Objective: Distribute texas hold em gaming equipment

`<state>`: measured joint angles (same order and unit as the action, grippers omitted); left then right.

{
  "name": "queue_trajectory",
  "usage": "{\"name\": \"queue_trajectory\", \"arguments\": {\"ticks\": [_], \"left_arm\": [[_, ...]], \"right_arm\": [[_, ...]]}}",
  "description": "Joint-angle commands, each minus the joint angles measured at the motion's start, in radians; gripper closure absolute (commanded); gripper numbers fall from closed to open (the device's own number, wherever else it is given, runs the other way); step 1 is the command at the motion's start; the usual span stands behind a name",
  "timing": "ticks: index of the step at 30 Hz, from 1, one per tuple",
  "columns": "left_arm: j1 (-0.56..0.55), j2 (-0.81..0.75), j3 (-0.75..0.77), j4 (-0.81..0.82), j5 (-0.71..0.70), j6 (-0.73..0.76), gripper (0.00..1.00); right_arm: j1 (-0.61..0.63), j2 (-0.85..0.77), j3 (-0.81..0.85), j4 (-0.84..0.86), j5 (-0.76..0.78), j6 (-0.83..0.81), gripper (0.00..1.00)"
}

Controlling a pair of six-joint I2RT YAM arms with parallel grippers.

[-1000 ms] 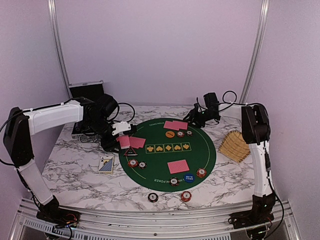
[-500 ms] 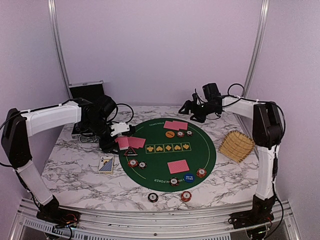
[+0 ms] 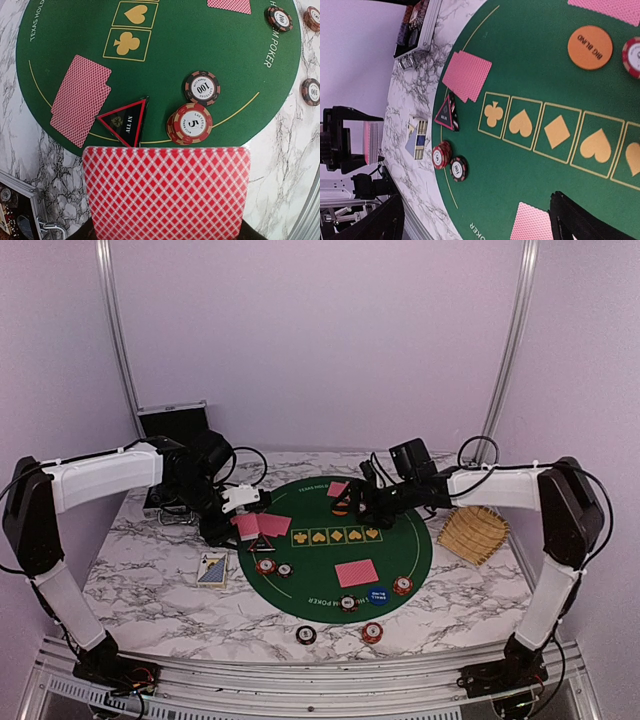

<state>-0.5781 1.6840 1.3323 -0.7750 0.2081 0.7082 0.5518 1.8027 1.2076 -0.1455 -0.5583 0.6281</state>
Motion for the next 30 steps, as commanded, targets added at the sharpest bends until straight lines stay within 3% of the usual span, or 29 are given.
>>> {"name": "queue_trajectory", "arguments": {"ticks": [1,6,21,30], "left_arm": [[-0.006,-0.023,0.016,-0.002,0.027,-0.010,1.00],[-0.012,-0.027,0.035,-0.003,0.039,-0.013,1.00],[-0.026,-0.012,0.070,-0.002,0.028,-0.018,1.00],[-0.026,-0.005,0.080,-0.003,0.028,-0.009,1.00]], "right_arm": [[0.063,-0.088,-0.065,0.070,-0.009,0.059,0.01],[0.130,-0.084,-0.083,0.185,-0.071,0.141,0.01],[0.230,0.225,0.108,0.538,-0.240,0.379,0.13],[0.251,0.297,0.172,0.578,-0.282,0.421,0.15]]}}
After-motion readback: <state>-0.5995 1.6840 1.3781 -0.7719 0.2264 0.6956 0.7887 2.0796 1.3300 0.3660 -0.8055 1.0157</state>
